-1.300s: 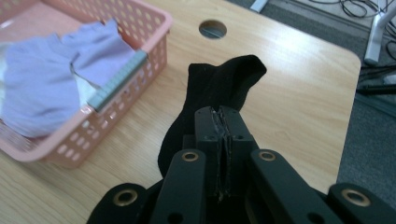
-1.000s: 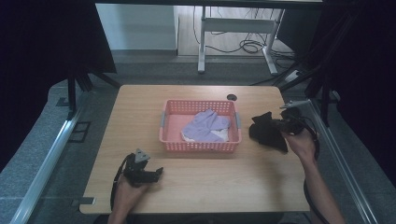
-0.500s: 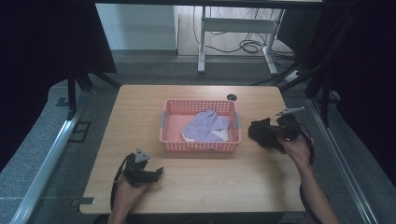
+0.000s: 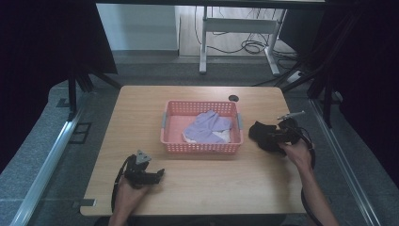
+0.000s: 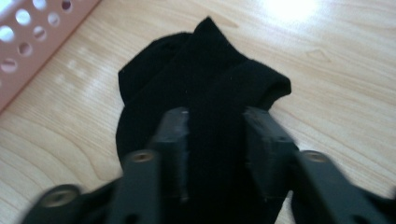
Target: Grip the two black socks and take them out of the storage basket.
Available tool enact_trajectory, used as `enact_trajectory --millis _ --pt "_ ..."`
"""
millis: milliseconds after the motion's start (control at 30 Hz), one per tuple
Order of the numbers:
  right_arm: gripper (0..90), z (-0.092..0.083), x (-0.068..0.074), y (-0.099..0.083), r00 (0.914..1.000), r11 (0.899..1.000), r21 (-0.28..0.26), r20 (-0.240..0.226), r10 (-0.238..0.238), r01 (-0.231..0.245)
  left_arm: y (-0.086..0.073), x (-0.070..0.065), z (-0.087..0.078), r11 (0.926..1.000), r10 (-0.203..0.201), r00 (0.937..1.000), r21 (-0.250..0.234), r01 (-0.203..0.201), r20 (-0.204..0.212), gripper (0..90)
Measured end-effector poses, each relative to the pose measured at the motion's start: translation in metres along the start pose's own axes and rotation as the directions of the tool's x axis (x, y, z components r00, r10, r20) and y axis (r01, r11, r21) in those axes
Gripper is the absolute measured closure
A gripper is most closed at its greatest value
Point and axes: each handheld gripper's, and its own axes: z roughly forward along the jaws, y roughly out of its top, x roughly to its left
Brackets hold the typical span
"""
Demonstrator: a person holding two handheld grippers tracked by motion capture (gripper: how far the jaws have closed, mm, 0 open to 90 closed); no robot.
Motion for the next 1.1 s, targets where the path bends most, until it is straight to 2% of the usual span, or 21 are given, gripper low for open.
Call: enact_trajectory --millis 67,100,133,233,400,700,767,1100 --pt "46.2 0.000 0.000 0.001 1.0000 1.000 -0.003 -0.001 0.004 -0.004 0.000 0.000 0.000 1.0000 0.000 1.0000 0.000 0.000 0.000 12.9" --pt "38.5 -0.003 0.000 0.002 1.0000 1.000 -0.015 -0.007 0.004 -0.004 0.000 0.000 0.000 1.0000 0.000 1.0000 0.000 0.000 0.000 12.9" --pt "35.7 -0.003 0.000 0.003 0.9999 1.000 -0.017 -0.011 0.003 -0.003 0.000 0.000 0.000 1.0000 0.000 1.0000 0.000 0.000 0.000 12.9" --pt "30.8 -0.007 0.003 0.005 0.9996 1.000 -0.027 -0.027 0.003 -0.004 0.000 0.000 0.000 1.0000 -0.001 1.0000 -0.001 0.001 0.000 12.9" --pt "20.5 -0.016 0.015 0.007 0.9986 0.998 -0.058 -0.038 -0.037 0.034 0.000 0.000 0.000 1.0000 -0.006 1.0000 -0.001 0.006 0.001 12.9" --pt "15.4 -0.029 0.037 0.004 0.9929 0.992 -0.099 -0.075 -0.092 0.084 0.000 0.000 0.000 1.0000 -0.007 1.0000 -0.001 0.007 0.000 12.9" --pt "14.6 -0.032 0.045 0.003 0.9899 0.988 -0.111 -0.075 -0.120 0.111 0.000 0.000 0.000 1.0000 -0.007 1.0000 -0.001 0.007 0.000 12.9" --pt "13.4 -0.033 0.067 -0.015 0.9824 0.983 -0.125 -0.112 -0.149 0.135 0.000 0.000 0.000 1.0000 -0.007 1.0000 0.000 0.007 0.000 12.9"
